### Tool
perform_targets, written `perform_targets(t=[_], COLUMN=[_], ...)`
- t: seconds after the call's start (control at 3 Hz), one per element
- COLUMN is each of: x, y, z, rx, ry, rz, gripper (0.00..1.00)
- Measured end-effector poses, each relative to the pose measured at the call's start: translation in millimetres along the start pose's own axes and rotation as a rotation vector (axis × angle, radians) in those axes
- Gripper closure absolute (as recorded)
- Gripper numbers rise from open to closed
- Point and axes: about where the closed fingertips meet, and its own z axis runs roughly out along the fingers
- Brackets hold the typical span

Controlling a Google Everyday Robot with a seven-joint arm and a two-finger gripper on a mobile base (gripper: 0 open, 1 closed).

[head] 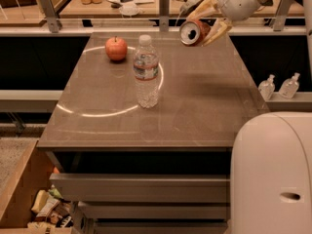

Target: Knock coke can over

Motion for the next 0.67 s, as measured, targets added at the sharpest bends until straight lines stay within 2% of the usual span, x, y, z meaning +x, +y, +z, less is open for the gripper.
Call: perform_targets(t=[0.33, 0.67], x=[17, 33], y=[15, 37], z=[10, 19], rx=[-0.14, -0.235], ry=[0.142, 0.224], rz=[-0.058, -0.085], gripper=[1.0, 1.0])
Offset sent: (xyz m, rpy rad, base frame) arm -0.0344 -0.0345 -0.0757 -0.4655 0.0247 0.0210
